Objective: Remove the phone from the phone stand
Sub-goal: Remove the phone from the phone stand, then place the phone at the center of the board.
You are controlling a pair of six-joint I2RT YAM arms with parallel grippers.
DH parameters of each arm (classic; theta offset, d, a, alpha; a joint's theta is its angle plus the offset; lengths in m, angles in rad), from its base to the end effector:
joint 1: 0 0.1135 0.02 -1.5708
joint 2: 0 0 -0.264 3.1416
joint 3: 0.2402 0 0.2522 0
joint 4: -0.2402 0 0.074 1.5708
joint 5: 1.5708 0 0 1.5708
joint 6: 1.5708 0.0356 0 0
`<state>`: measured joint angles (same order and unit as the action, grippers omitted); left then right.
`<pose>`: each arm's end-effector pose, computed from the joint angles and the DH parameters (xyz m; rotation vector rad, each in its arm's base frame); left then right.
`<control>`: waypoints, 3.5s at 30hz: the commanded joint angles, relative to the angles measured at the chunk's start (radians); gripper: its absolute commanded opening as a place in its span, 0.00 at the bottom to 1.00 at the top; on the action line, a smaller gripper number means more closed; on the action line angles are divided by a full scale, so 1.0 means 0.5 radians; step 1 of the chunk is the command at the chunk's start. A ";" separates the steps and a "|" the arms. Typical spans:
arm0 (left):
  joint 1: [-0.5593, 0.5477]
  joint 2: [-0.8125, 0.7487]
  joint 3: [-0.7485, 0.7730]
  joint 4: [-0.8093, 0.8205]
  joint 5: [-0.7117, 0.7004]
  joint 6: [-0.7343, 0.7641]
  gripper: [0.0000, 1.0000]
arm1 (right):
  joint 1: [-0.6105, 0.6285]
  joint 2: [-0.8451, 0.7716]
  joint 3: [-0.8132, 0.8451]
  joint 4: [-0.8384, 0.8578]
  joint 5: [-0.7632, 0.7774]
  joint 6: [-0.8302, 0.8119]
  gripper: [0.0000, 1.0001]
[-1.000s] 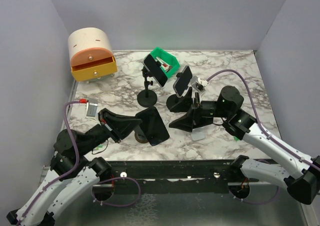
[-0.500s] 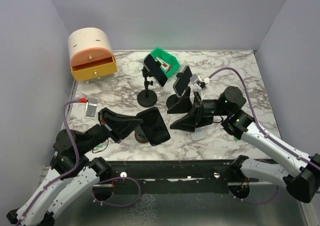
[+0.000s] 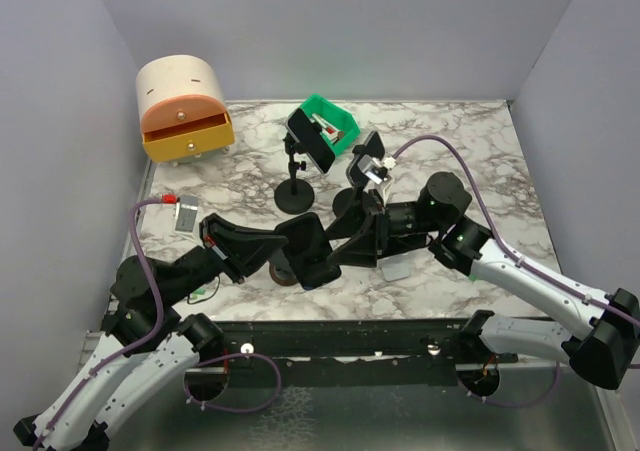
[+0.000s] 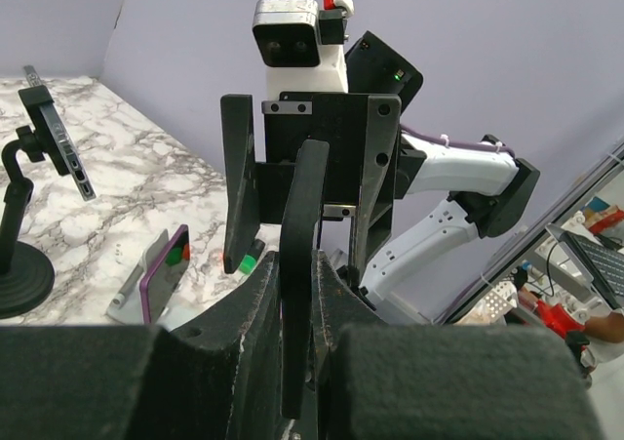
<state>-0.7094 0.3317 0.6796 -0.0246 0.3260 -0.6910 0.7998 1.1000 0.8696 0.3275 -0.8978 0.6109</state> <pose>0.0551 -0.0623 0.3736 0.3241 1.3605 -1.3924 0.1530 0.1974 0.3606 -0.9915 1.5052 1.7214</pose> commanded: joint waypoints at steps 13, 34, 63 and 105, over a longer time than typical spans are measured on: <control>-0.008 -0.026 -0.018 0.172 -0.041 -0.029 0.00 | 0.140 0.028 0.053 0.103 0.112 0.076 0.45; -0.008 -0.236 0.109 -0.356 -0.733 0.159 0.99 | 0.145 -0.508 0.161 -0.934 1.111 -0.500 0.01; -0.007 -0.217 -0.131 -0.412 -1.510 0.631 0.99 | 0.202 -0.510 -0.594 -0.923 1.454 0.295 0.01; -0.008 -0.189 -0.196 -0.361 -1.741 0.560 0.97 | 0.661 0.020 -0.480 -0.642 2.199 0.764 0.01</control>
<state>-0.7109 0.2413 0.5816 -0.1970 -0.5320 -0.4107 1.1183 1.1835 0.5289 -0.0326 0.2344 1.1080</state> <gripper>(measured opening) 0.973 0.189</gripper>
